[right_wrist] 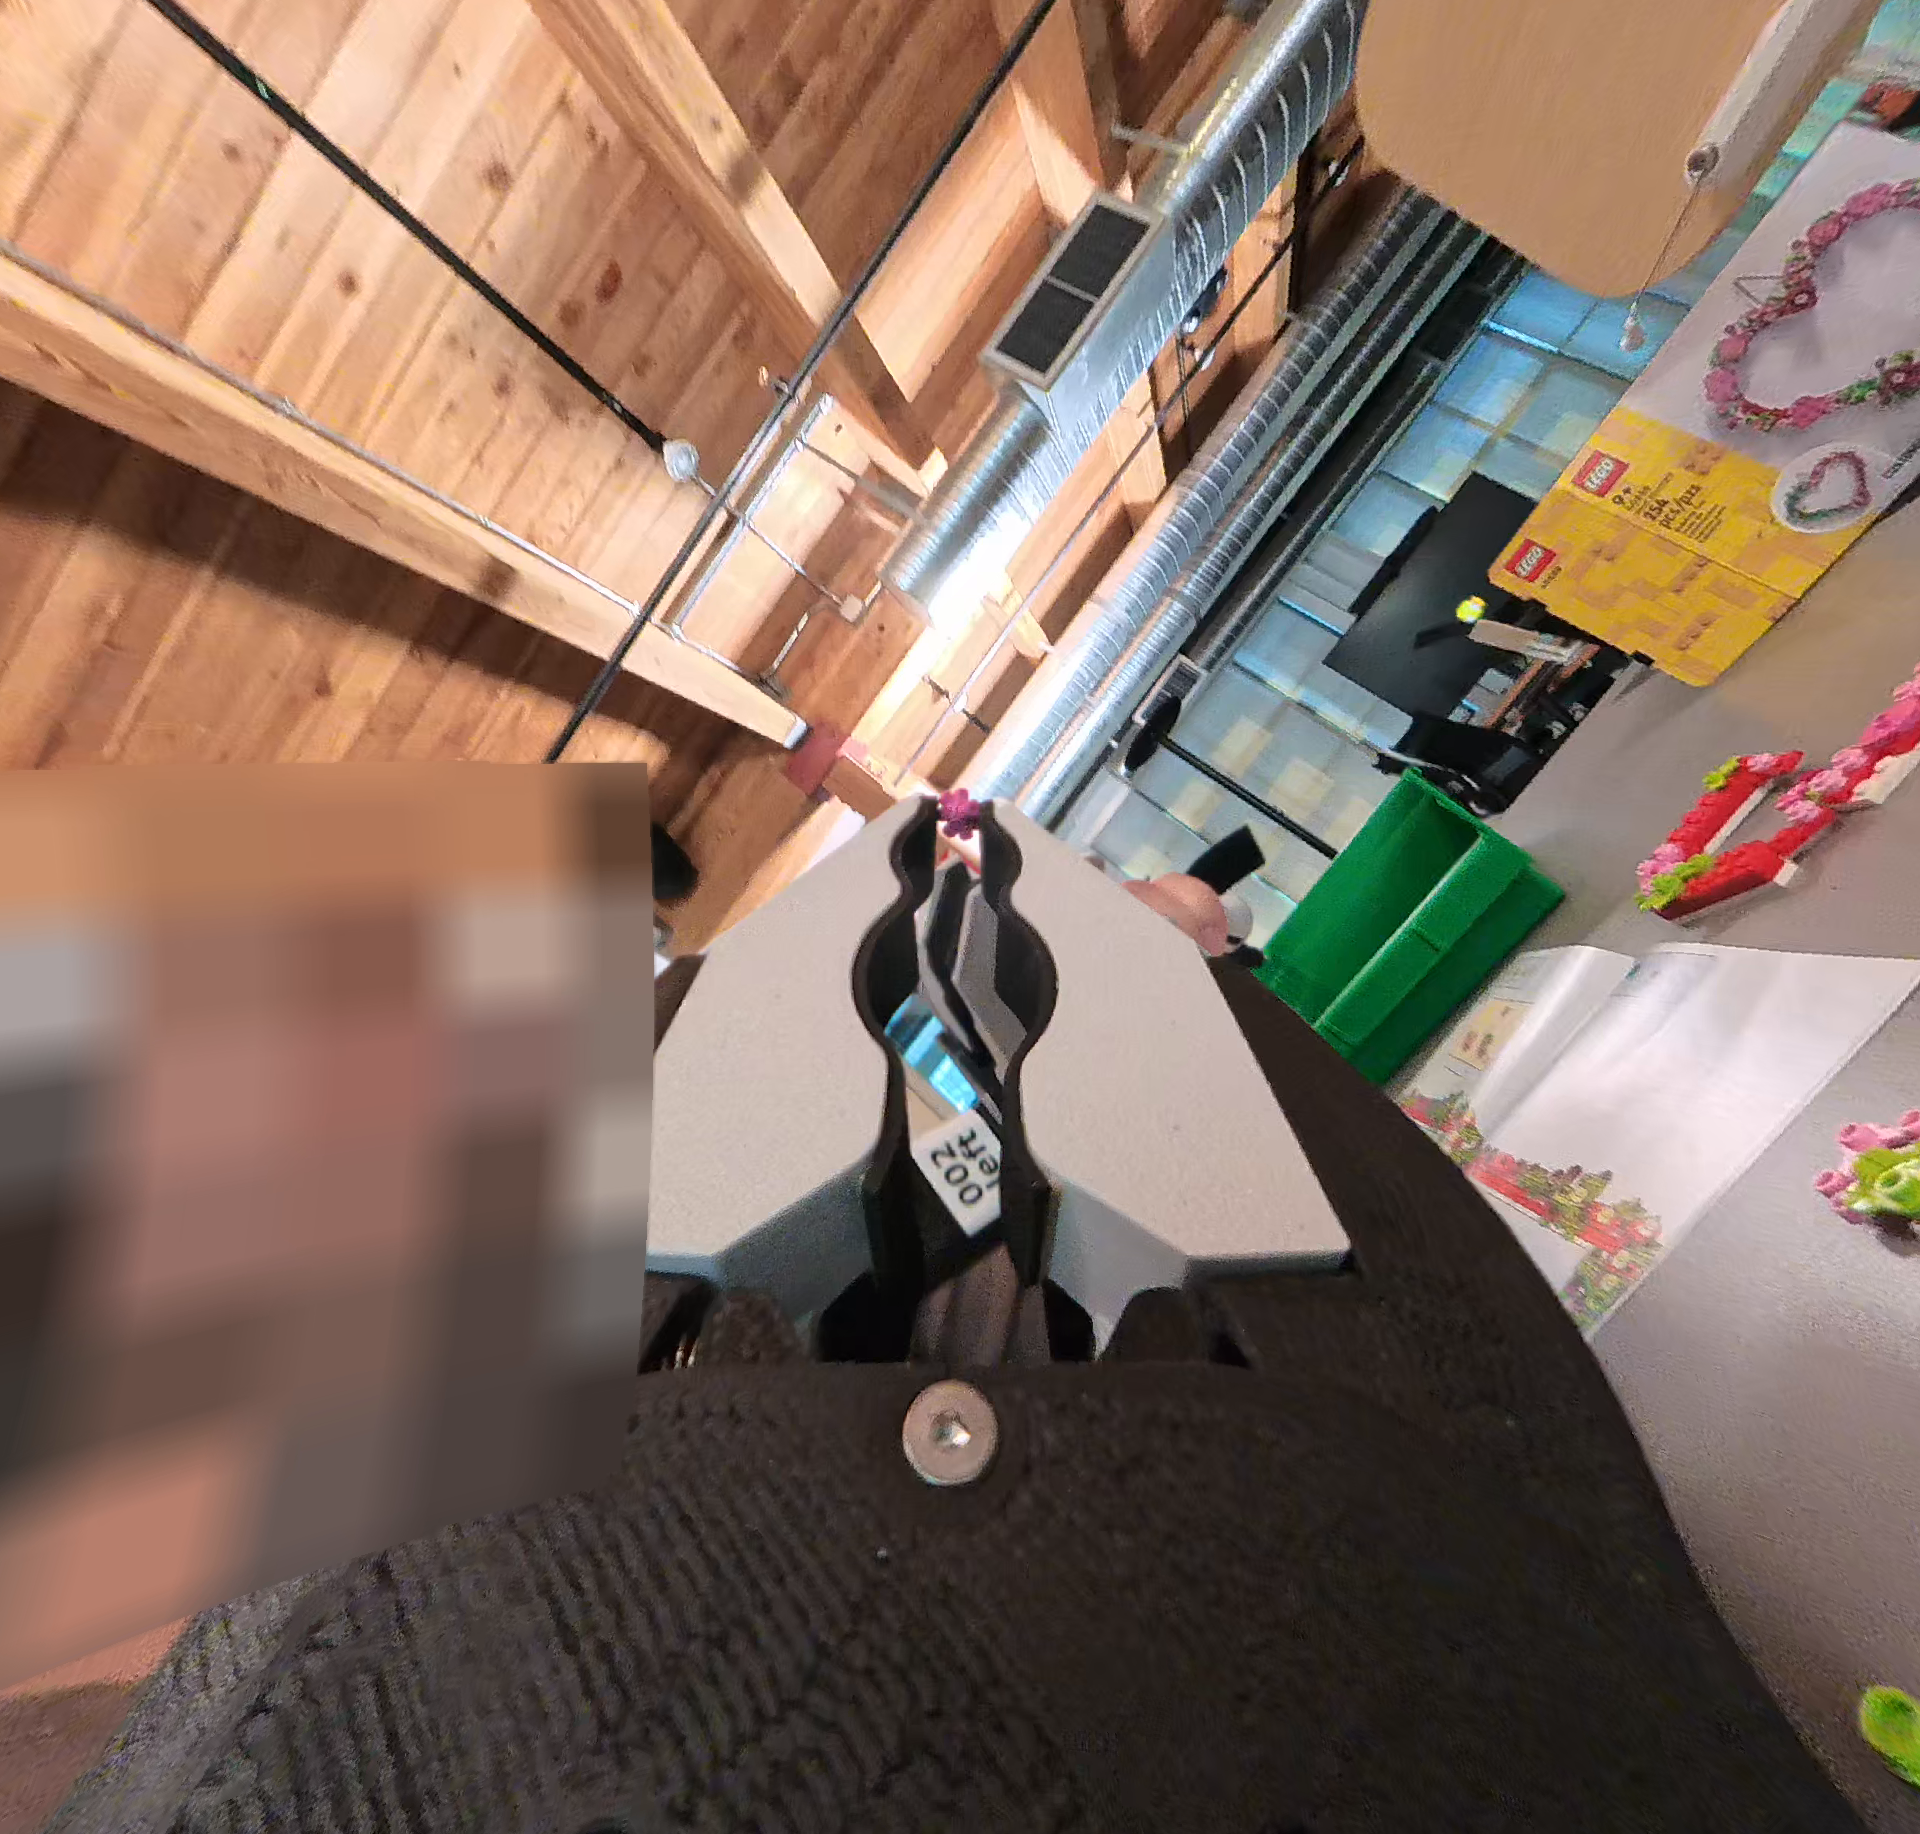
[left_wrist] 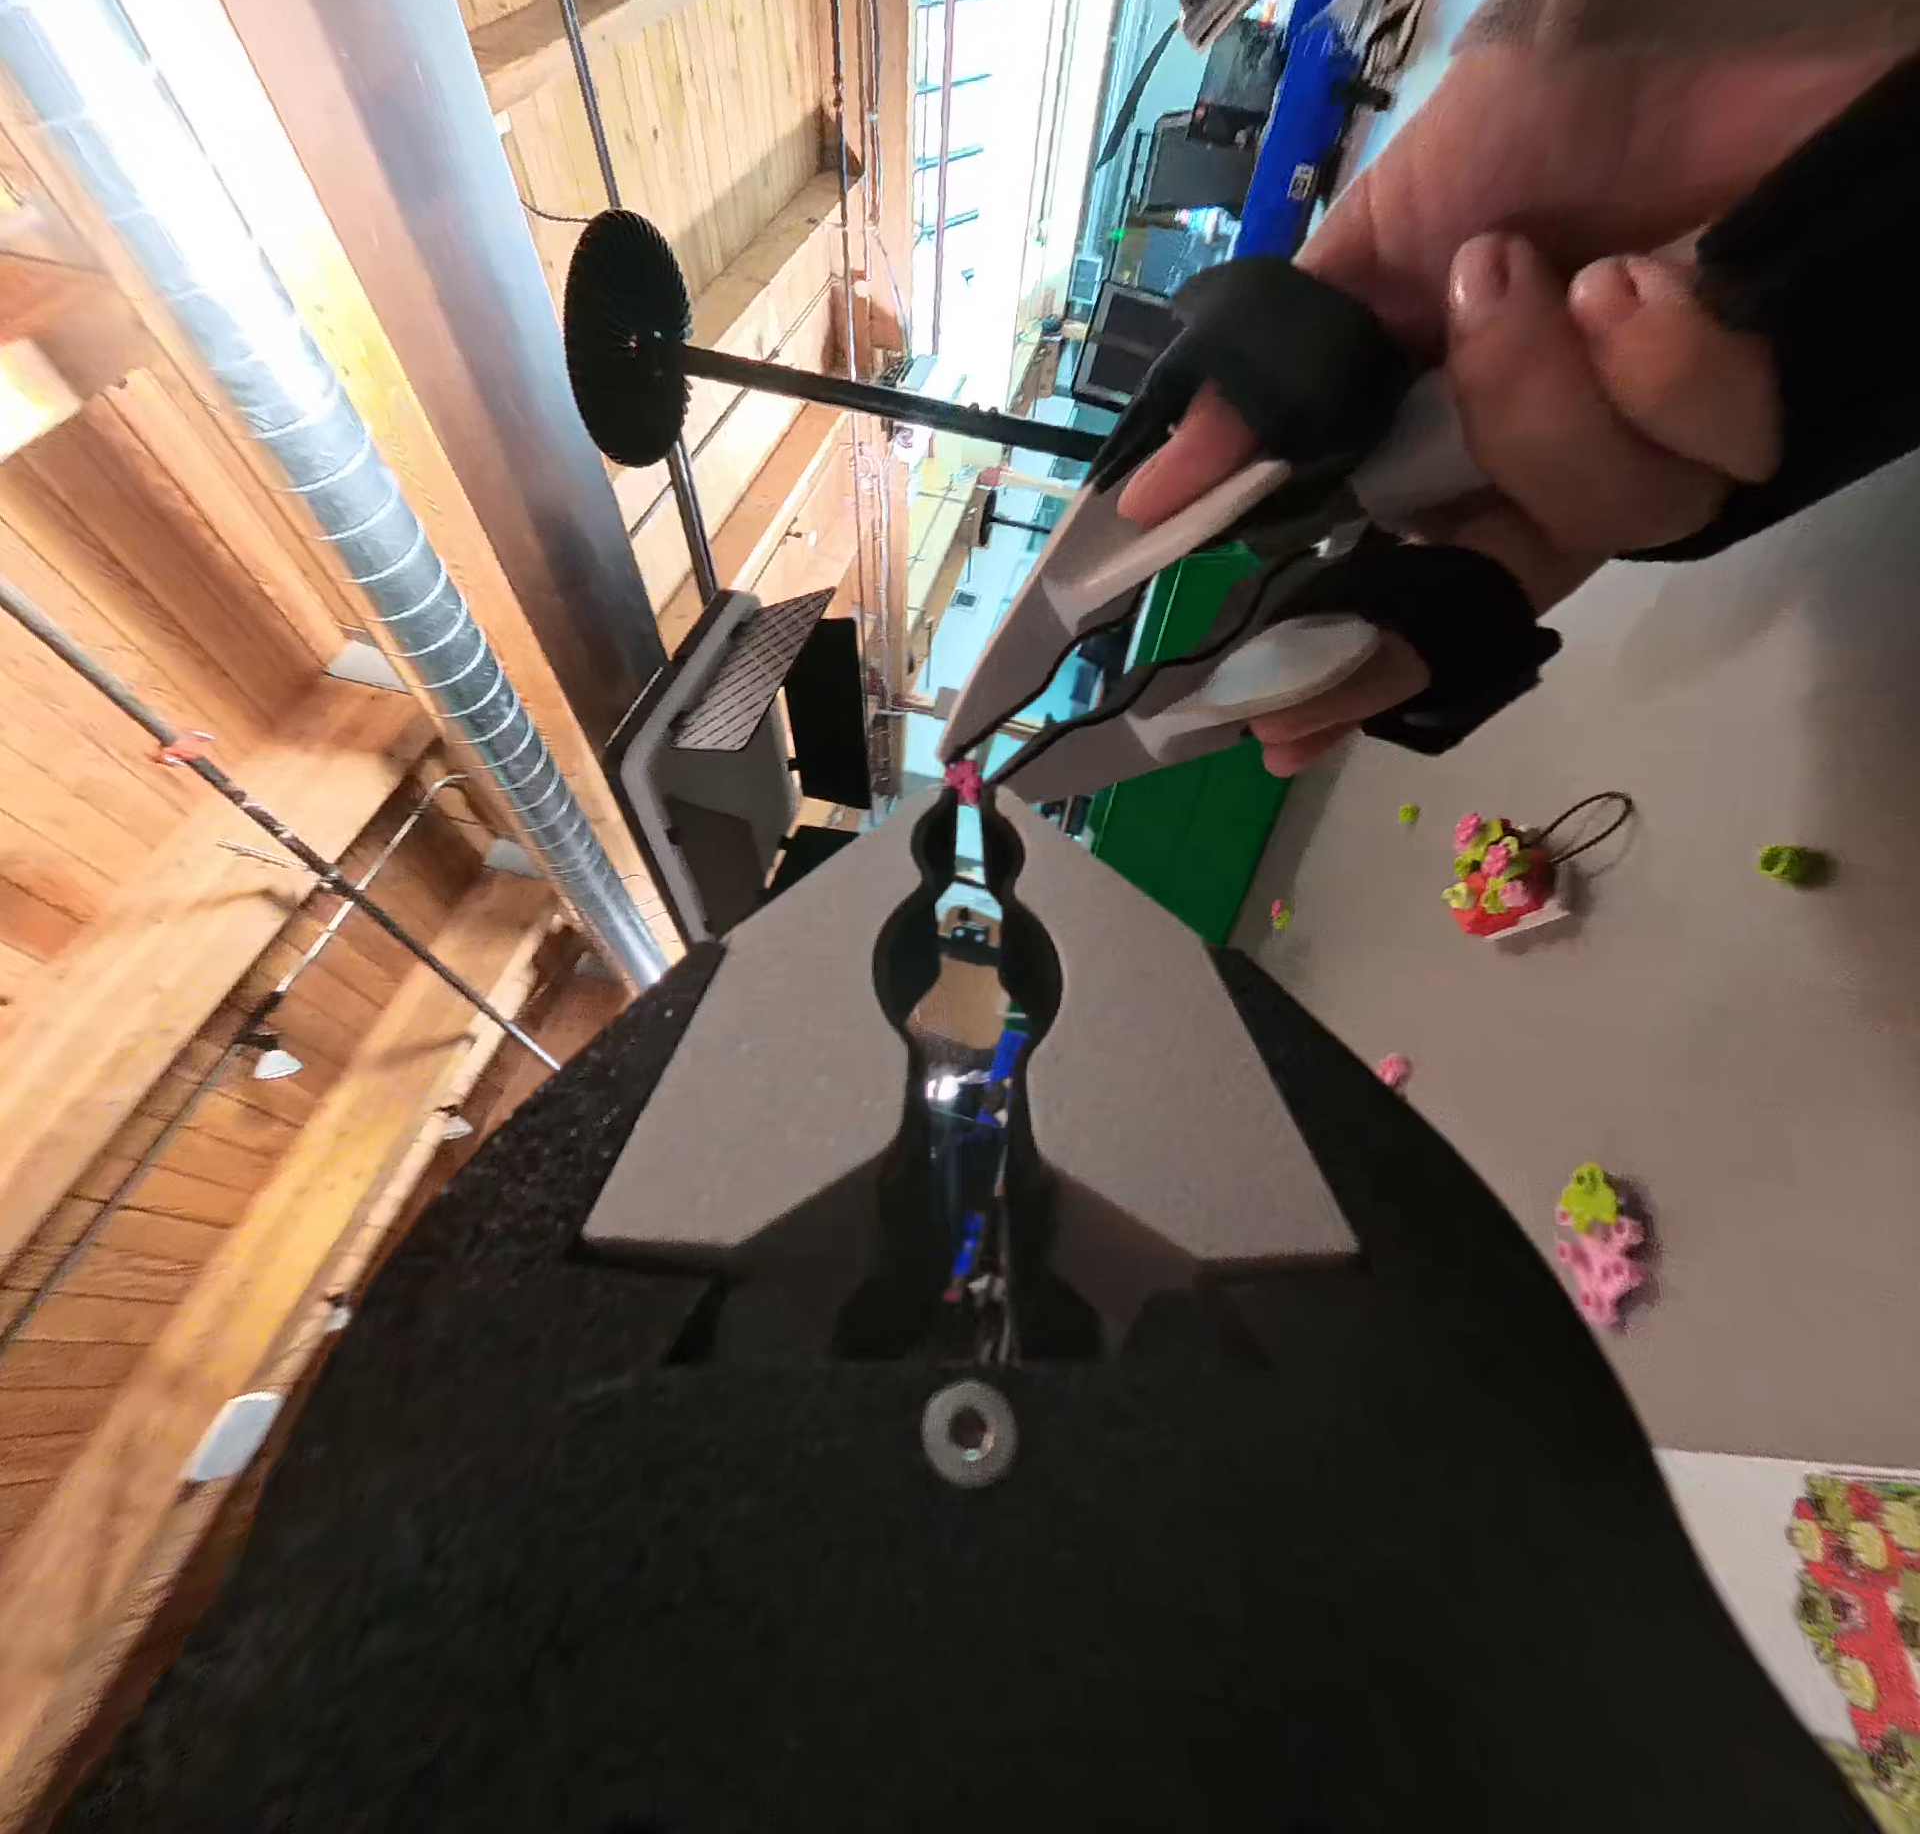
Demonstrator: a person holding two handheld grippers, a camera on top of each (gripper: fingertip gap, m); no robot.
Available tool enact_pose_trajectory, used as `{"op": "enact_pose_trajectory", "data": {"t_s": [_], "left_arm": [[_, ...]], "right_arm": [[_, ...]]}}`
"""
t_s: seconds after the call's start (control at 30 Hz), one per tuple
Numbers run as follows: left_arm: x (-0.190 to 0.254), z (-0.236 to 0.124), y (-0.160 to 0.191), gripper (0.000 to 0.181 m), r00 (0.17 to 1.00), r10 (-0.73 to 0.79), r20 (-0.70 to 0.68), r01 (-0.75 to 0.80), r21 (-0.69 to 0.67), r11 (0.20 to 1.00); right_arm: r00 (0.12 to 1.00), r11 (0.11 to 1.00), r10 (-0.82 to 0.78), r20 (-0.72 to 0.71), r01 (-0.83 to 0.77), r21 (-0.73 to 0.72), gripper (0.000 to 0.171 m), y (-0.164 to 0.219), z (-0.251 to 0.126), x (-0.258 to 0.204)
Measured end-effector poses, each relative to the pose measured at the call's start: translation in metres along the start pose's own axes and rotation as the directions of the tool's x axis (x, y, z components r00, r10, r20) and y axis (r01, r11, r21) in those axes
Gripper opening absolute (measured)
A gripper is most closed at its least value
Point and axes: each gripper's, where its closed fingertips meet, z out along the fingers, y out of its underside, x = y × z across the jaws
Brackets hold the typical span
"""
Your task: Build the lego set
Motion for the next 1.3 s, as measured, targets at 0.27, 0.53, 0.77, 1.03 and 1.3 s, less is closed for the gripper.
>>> {"op": "enact_pose_trajectory", "data": {"t_s": [0.27, 0.53, 0.77, 1.03, 1.3], "left_arm": [[0.001, 0.003, 0.005, 0.004, 1.000, 0.025, 0.012, -0.025, -0.045, 0.999], [0.002, 0.003, 0.008, 0.000, 0.998, 0.049, 0.027, -0.048, -0.059, 0.997], [0.006, 0.003, 0.012, 0.000, 1.000, 0.019, -0.022, -0.021, -0.081, 0.997], [0.012, -0.014, 0.000, 0.000, 0.701, -0.546, -0.459, 0.635, 0.052, 0.771], [-0.035, -0.057, -0.039, 0.000, 0.107, -0.547, -0.830, 0.987, 0.023, 0.159]], "right_arm": [[0.999, 0.997, 0.044, 0.013, -0.045, 0.068, 0.006, 0.007, 0.006, 0.005], [0.998, 0.993, 0.062, 0.010, -0.062, 0.097, 0.006, 0.007, 0.006, 0.008], [0.999, 0.994, 0.034, -0.029, -0.030, 0.107, 0.007, 0.005, 0.004, 0.014], [0.864, 0.855, -0.499, -0.070, 0.478, -0.200, 0.021, 0.000, -0.006, -0.007], [0.457, 0.311, -0.859, 0.229, 0.823, -0.476, 0.005, 0.059, 0.005, -0.041]]}}
